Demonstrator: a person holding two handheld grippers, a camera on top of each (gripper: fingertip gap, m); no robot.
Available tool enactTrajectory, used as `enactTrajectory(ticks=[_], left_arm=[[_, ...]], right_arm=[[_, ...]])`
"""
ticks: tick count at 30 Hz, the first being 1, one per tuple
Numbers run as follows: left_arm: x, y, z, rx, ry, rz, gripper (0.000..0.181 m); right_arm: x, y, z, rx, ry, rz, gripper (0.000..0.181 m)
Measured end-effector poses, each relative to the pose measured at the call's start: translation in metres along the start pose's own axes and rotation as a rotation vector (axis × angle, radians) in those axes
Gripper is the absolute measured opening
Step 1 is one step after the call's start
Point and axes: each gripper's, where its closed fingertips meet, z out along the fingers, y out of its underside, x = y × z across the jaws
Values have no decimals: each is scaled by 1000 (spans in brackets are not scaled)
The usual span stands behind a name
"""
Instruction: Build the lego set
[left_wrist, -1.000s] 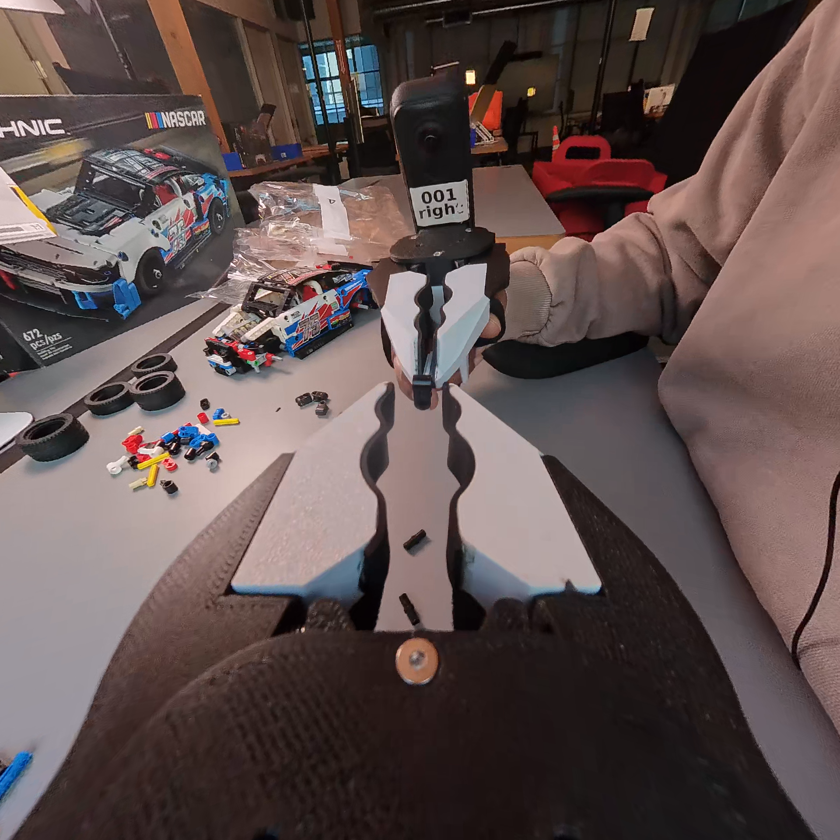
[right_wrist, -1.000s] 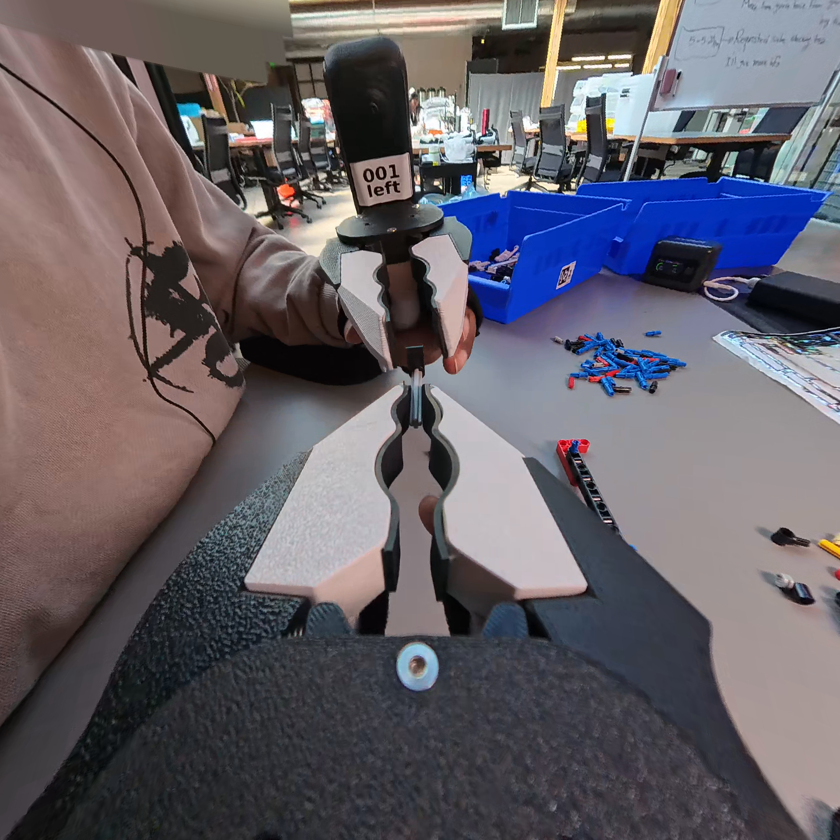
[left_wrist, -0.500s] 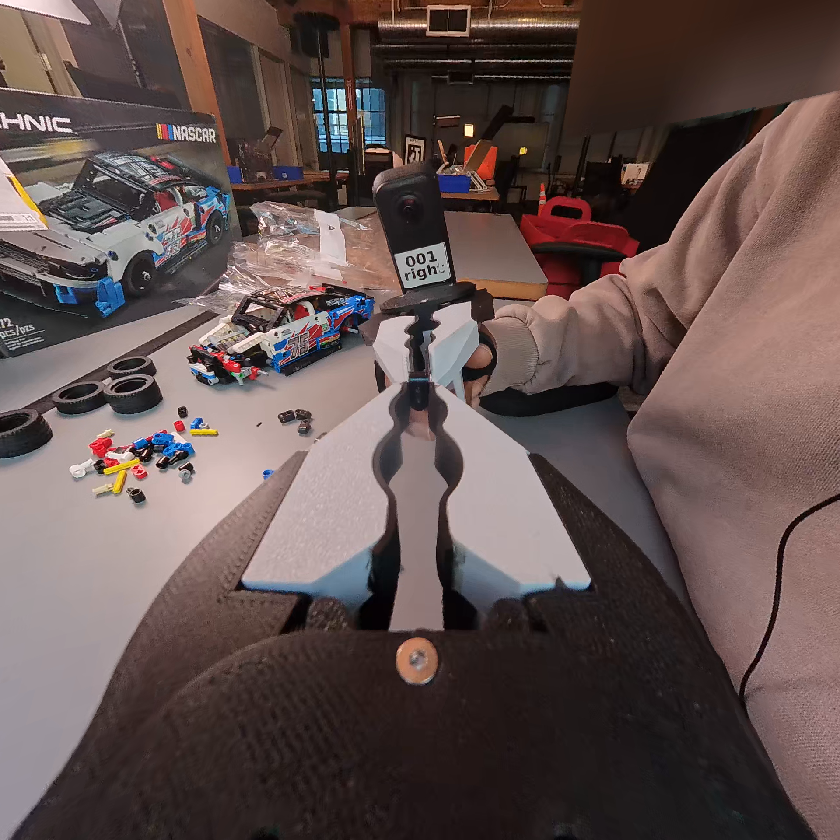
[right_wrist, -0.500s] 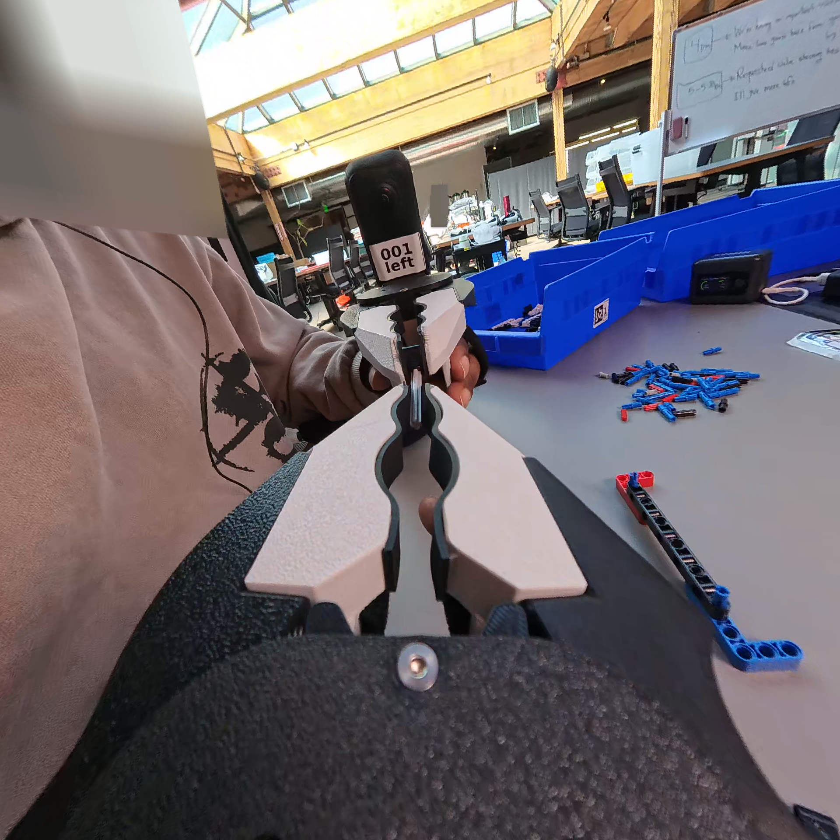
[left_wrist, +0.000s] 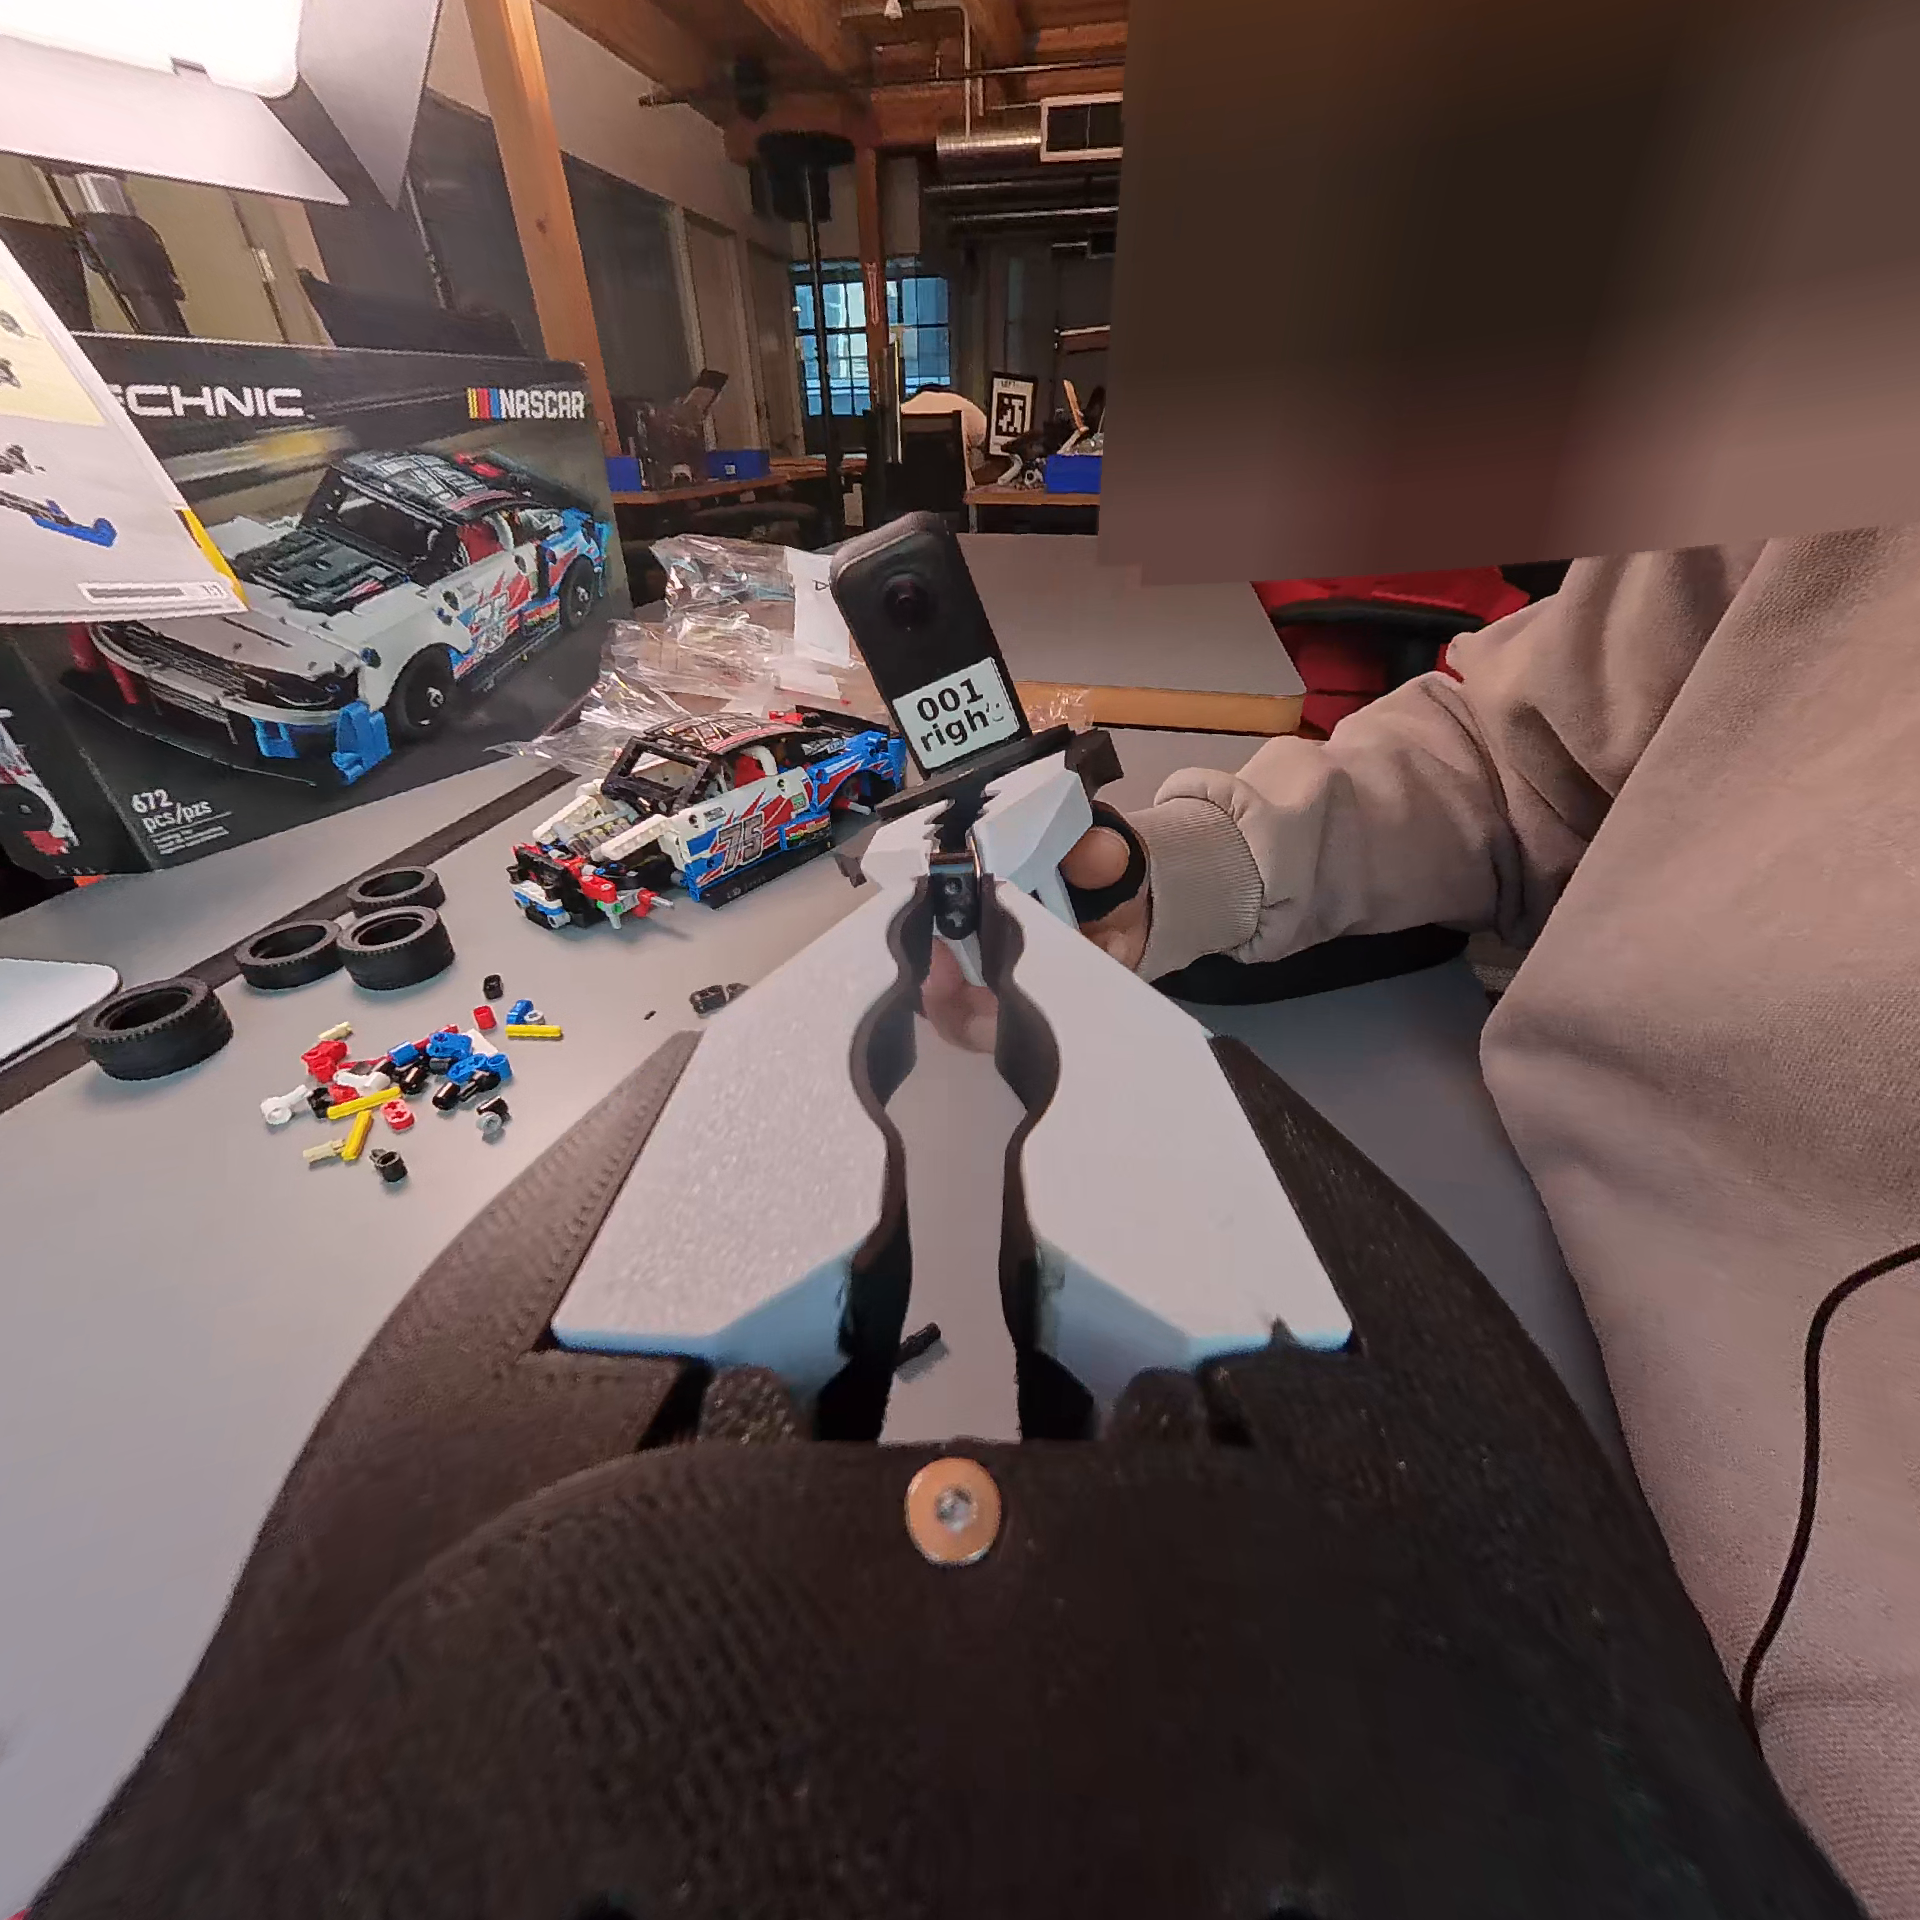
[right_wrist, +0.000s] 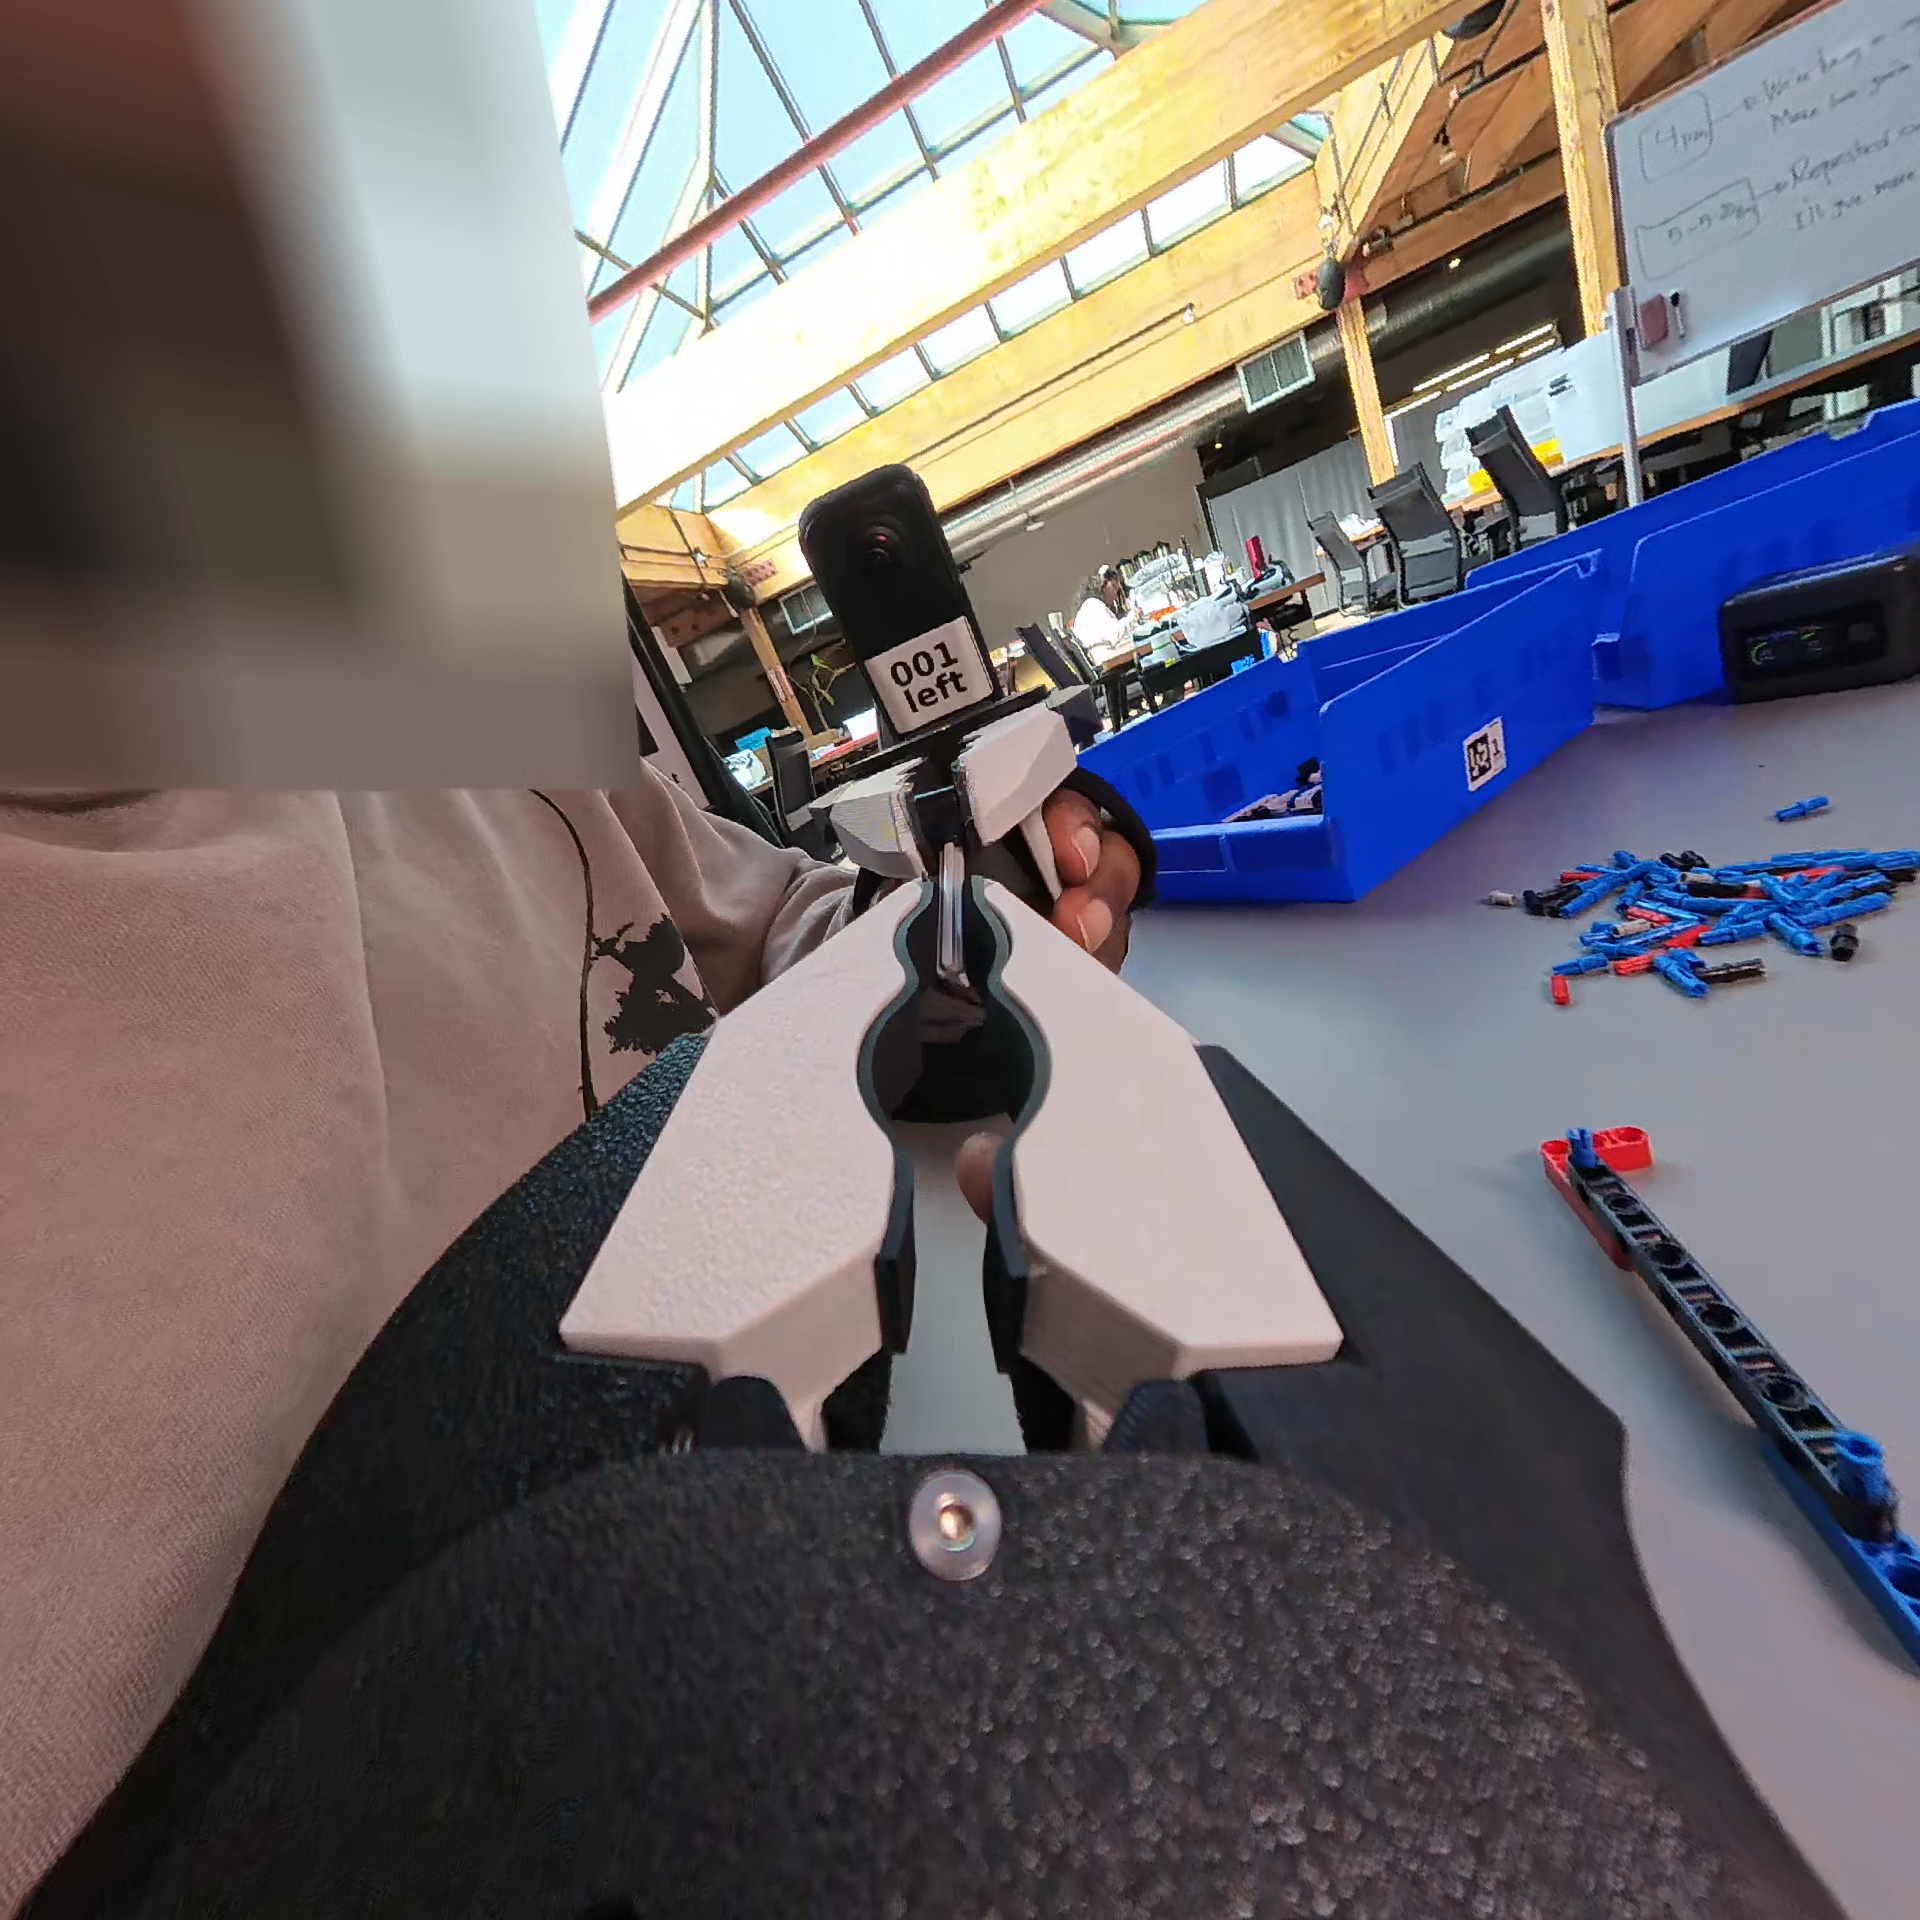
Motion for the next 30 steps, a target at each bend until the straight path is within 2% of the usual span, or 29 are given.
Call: enactTrajectory(ticks=[14,30], left_arm=[[8,-10,-3,31,2,8,5],[17,7,-3,-95,19,149,4]], right_arm=[[-11,-8,-2,32,-27,-89,3],[-14,8,-6,-77,-47,-133,2]])
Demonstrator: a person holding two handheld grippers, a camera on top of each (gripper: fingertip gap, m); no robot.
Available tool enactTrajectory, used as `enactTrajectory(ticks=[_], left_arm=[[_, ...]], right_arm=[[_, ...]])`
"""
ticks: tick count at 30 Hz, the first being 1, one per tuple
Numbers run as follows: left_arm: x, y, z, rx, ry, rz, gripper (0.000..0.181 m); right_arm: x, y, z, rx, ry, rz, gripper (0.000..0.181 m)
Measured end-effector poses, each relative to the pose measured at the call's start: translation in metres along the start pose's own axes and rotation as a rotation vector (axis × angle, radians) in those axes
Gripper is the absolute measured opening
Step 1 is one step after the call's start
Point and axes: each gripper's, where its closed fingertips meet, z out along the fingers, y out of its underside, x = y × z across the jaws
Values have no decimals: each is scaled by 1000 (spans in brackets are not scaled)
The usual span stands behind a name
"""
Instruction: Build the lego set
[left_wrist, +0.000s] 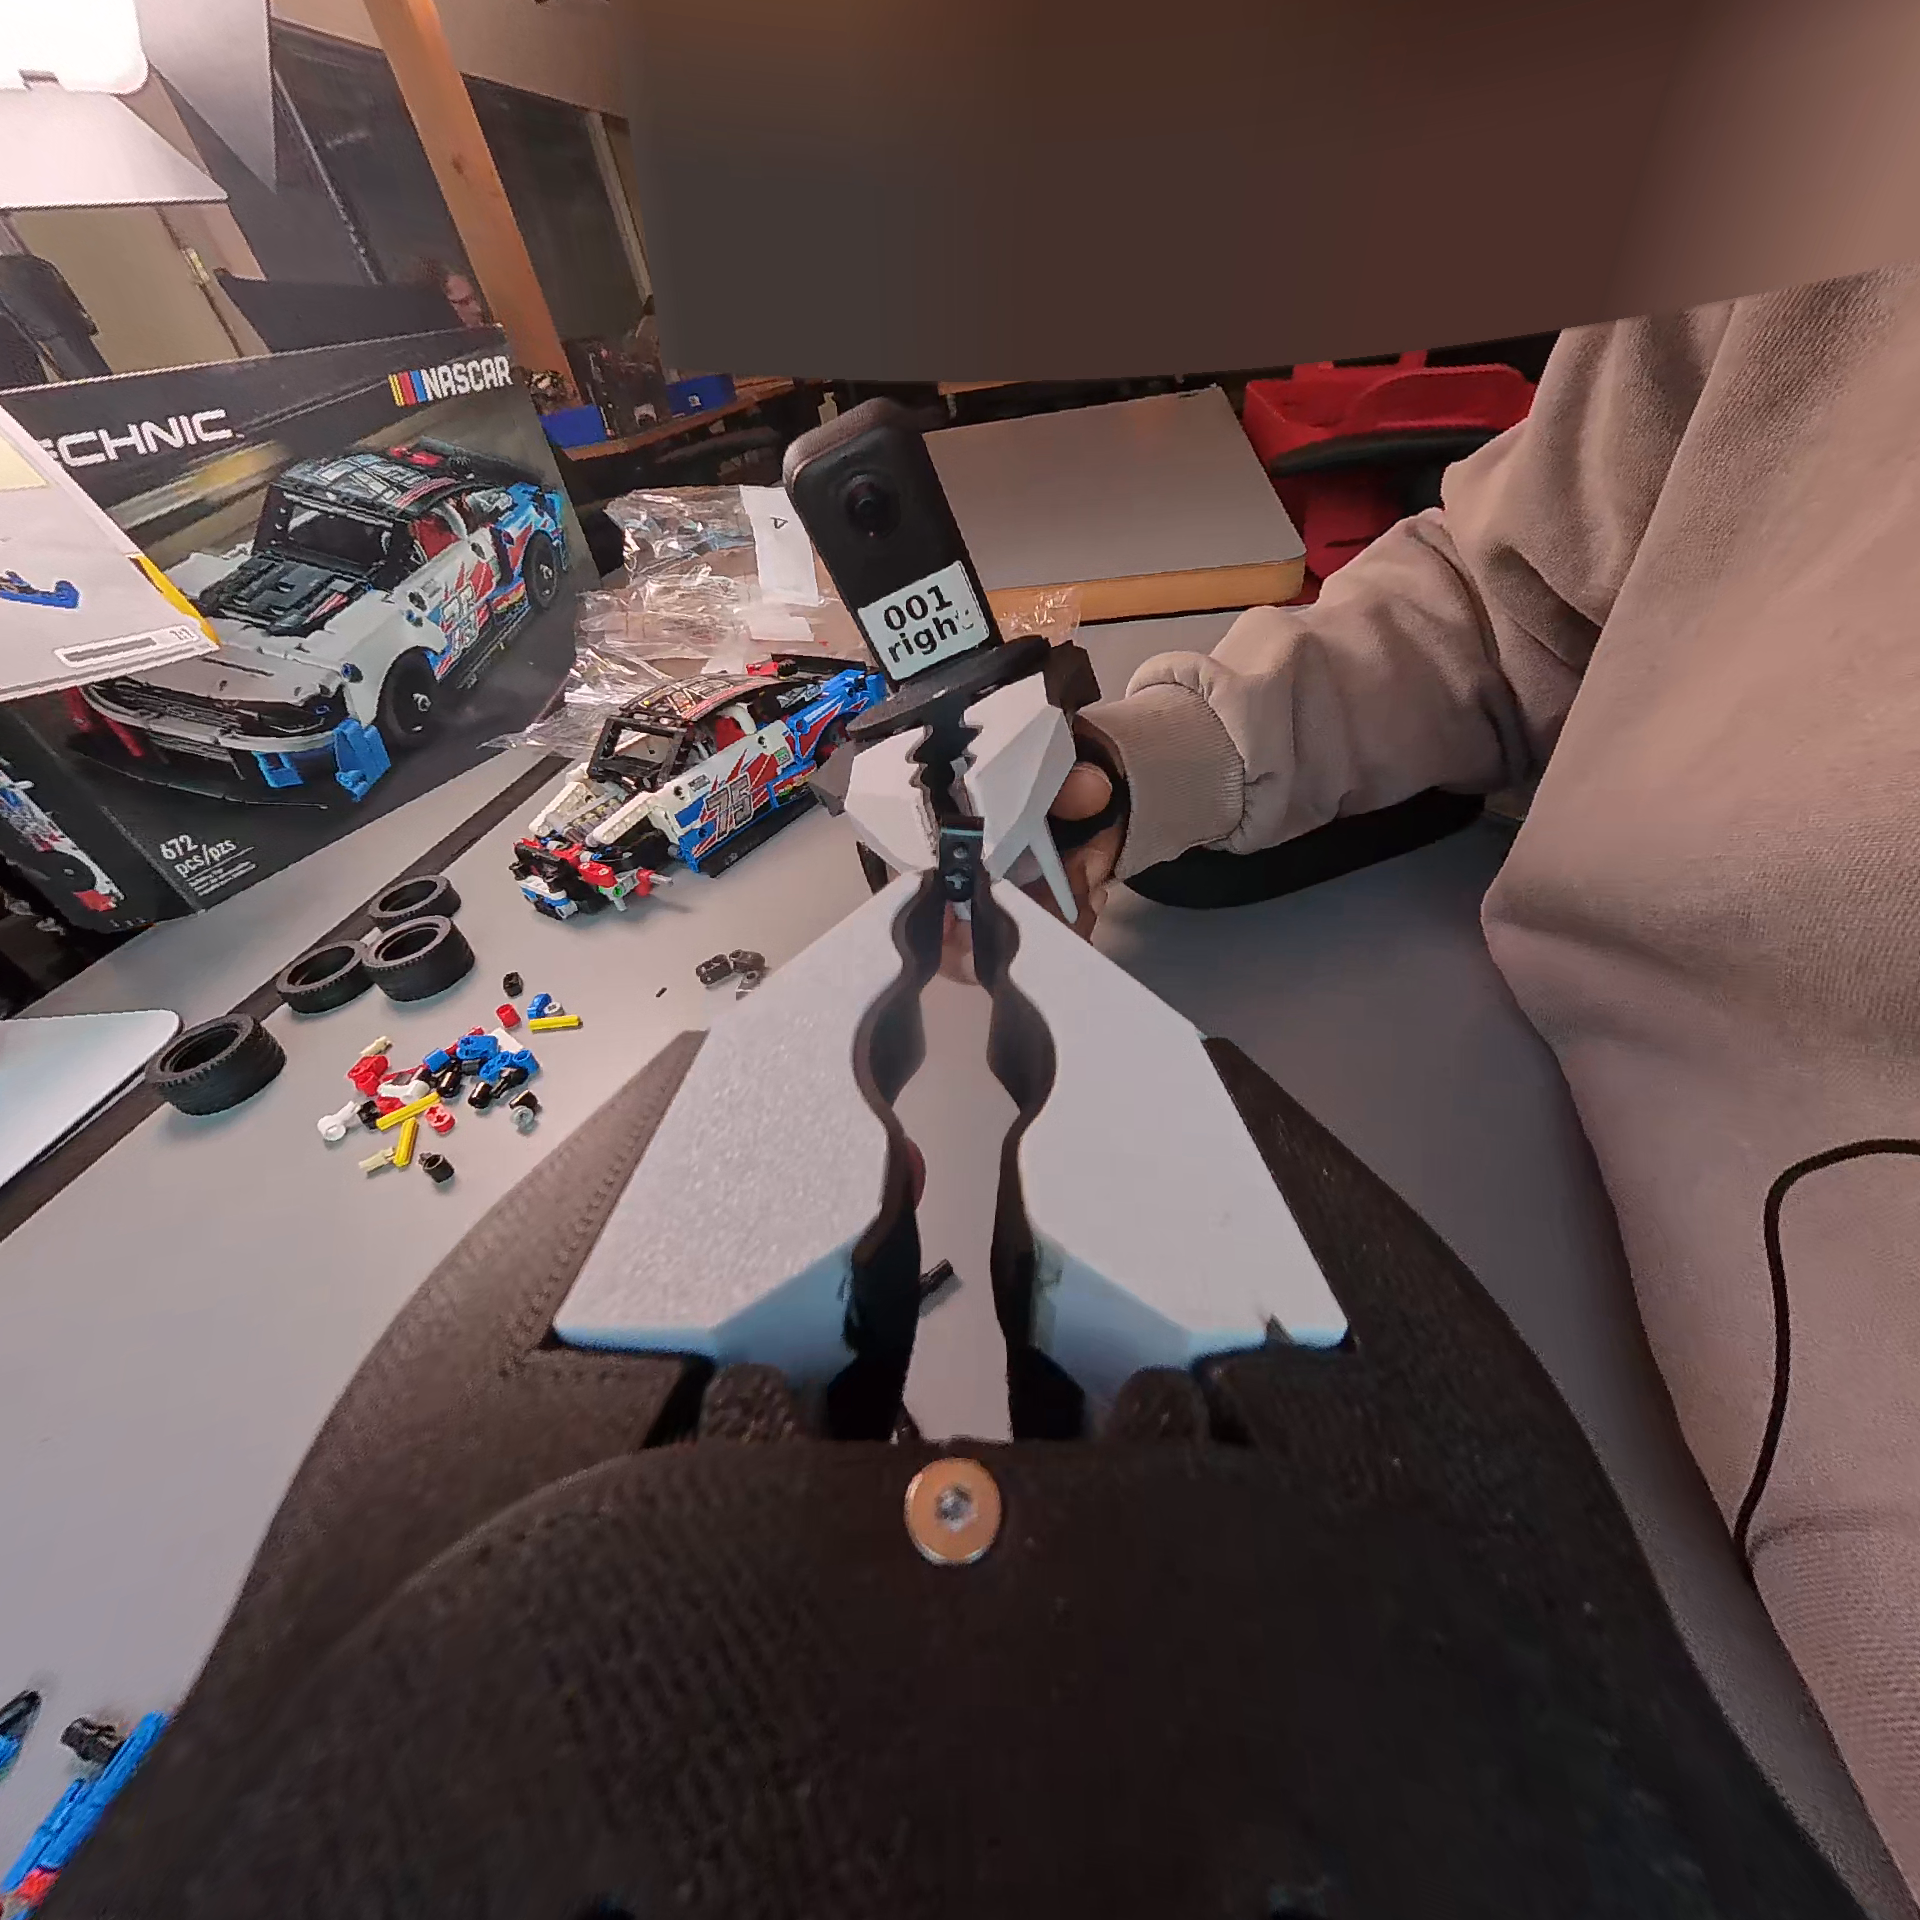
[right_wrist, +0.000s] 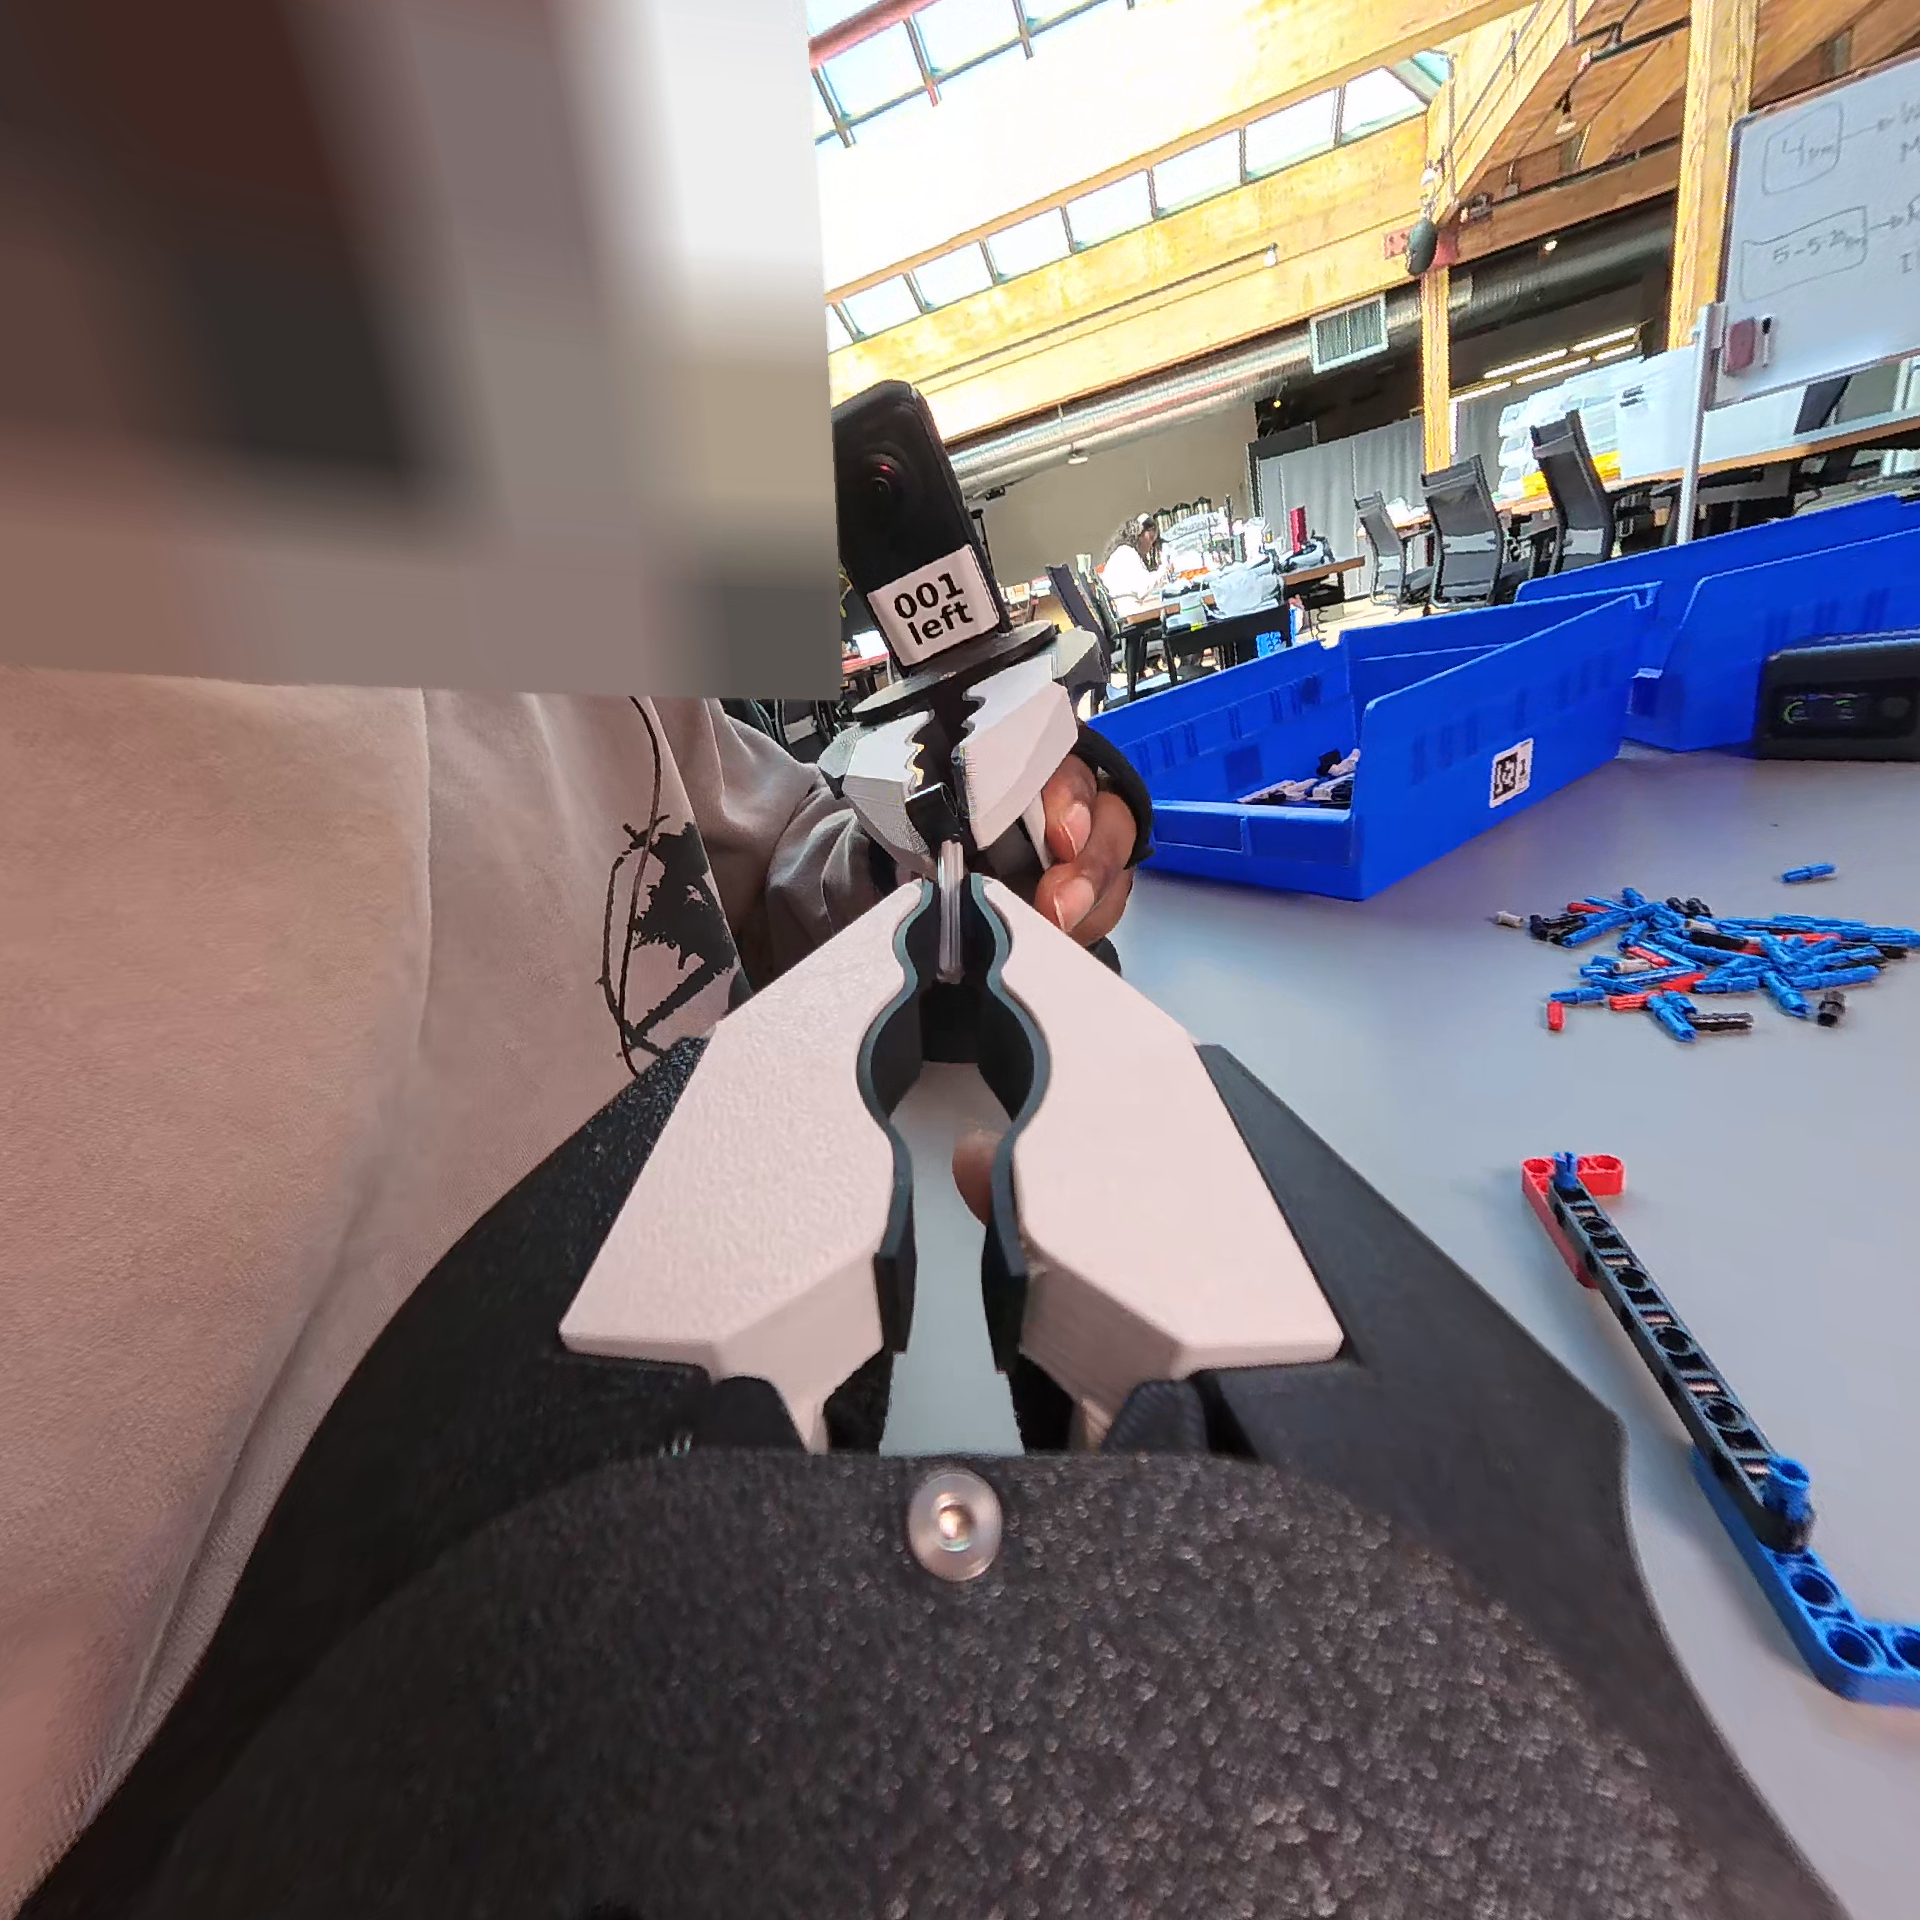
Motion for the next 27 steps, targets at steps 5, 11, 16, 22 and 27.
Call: enactTrajectory(ticks=[5,11,16,22,27], left_arm=[[1,7,1,-38,8,10,4],[2,19,3,-100,15,30,4],[5,29,4,-144,41,25,3],[9,43,9,-206,49,62,3],[6,35,8,-183,40,60,4]], right_arm=[[1,6,-1,-43,16,-21,2],[4,17,-3,-132,48,-70,2],[6,26,-5,-215,66,-109,2],[7,40,-2,-294,74,-122,2],[7,31,-2,-272,81,-122,2]])
